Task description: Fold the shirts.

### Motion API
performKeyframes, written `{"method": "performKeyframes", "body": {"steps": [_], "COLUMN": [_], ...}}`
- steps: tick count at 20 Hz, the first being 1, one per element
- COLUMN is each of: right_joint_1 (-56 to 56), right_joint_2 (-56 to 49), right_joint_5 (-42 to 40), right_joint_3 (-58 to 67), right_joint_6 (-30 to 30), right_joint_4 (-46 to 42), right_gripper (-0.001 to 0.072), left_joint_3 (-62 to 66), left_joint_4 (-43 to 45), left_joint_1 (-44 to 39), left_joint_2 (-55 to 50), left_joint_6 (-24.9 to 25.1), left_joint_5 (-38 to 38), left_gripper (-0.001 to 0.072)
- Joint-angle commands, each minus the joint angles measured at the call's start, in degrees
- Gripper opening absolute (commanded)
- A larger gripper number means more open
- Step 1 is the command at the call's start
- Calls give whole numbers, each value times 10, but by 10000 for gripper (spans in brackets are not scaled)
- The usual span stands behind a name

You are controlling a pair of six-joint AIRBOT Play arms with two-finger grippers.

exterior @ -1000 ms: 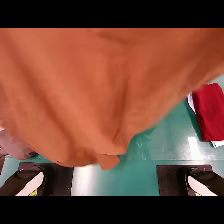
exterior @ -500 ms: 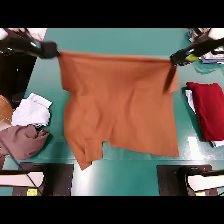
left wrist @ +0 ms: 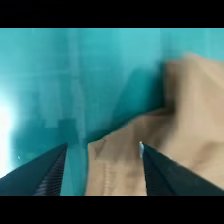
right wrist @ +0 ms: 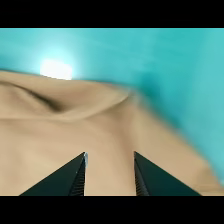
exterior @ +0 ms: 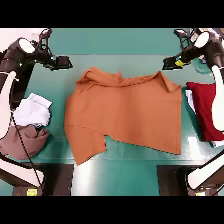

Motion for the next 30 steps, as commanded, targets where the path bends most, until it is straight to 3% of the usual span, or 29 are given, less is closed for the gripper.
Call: {"method": "performKeyframes", "body": {"steps": [1,5,10,15,18,24,29,30], "right_joint_1": [-43,-68,-85,-85,-85,-85,-85,-85], "right_joint_2": [15,111,263,396,449,513,535,534], "right_joint_5": [16,37,57,50,48,49,52,60], "right_joint_3": [-18,-153,-364,-501,-547,-593,-599,-599], "right_joint_6": [-1,-25,-47,-52,-52,-49,-34,-34], "right_joint_4": [135,137,138,138,138,138,138,133], "right_gripper": [347,346,346,346,346,347,346,346], "left_joint_3": [34,6,-228,-500,-592,-664,-667,-667], "left_joint_4": [3,33,54,58,28,-43,-80,-80], "left_joint_1": [24,57,59,59,59,59,39,28], "left_joint_2": [-3,35,170,326,371,373,373,373], "left_joint_6": [-33,-33,-17,-20,-19,-18,-14,-15], "left_joint_5": [-115,-215,-213,-148,-112,-5,33,35], "left_gripper": [538,538,539,540,540,539,537,486]}}
